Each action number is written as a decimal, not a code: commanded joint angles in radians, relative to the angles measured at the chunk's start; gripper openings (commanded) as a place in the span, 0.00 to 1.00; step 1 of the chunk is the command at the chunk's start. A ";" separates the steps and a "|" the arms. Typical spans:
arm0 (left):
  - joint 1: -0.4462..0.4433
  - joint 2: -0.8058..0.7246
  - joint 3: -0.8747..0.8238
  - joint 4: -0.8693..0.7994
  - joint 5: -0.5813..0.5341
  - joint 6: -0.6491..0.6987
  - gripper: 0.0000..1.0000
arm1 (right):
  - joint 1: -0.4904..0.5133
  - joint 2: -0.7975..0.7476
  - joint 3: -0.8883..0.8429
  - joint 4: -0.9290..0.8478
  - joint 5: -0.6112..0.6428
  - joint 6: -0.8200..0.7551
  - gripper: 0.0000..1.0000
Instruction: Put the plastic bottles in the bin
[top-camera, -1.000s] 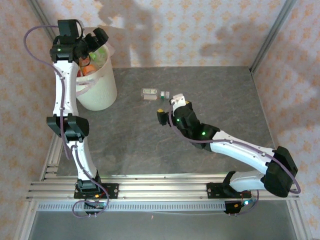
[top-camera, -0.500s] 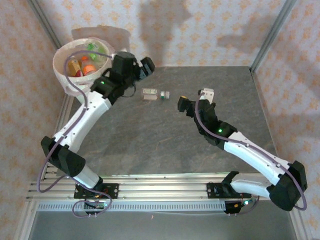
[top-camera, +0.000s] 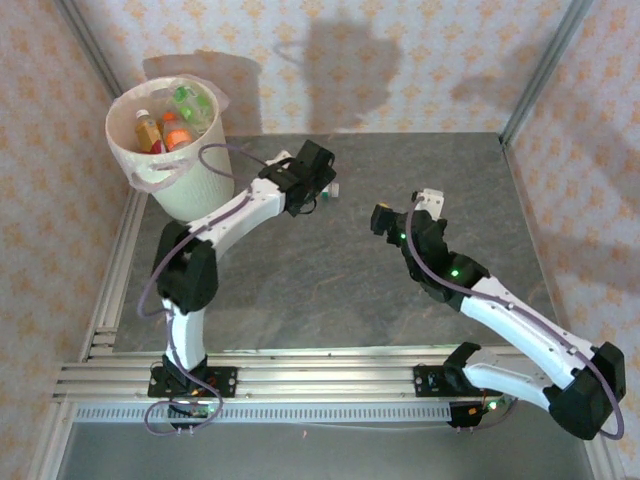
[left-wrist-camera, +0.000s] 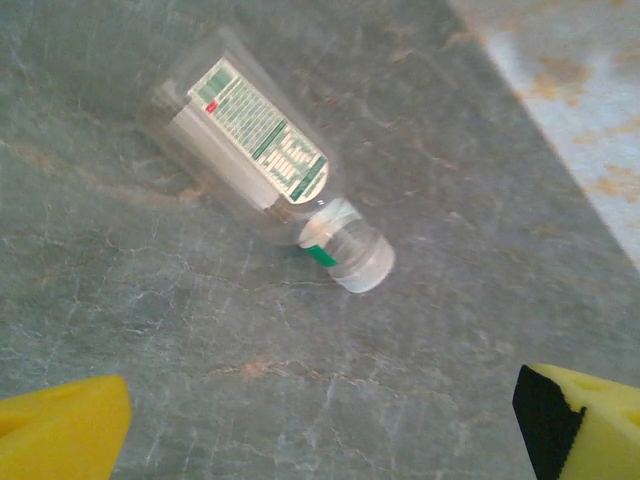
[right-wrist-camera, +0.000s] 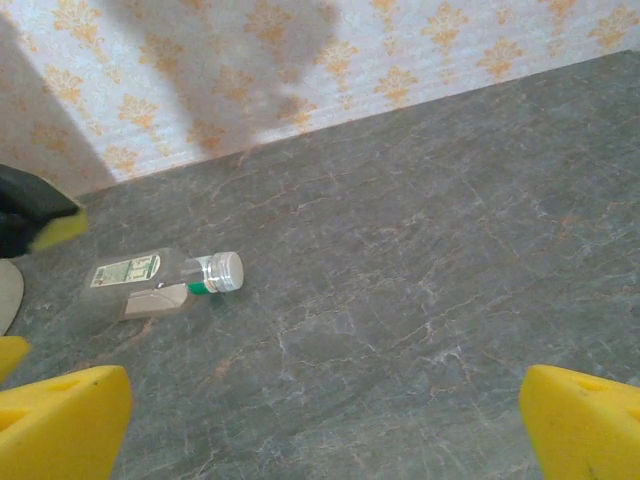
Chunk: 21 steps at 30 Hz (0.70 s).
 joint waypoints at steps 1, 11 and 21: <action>0.007 0.065 0.106 -0.168 -0.050 -0.111 1.00 | -0.003 -0.043 -0.016 -0.071 0.044 -0.004 0.99; 0.044 0.342 0.391 -0.324 -0.165 -0.257 1.00 | -0.003 -0.159 -0.039 -0.172 0.079 -0.004 0.99; 0.075 0.572 0.695 -0.393 -0.234 -0.227 1.00 | -0.004 -0.250 -0.089 -0.217 0.114 0.019 0.99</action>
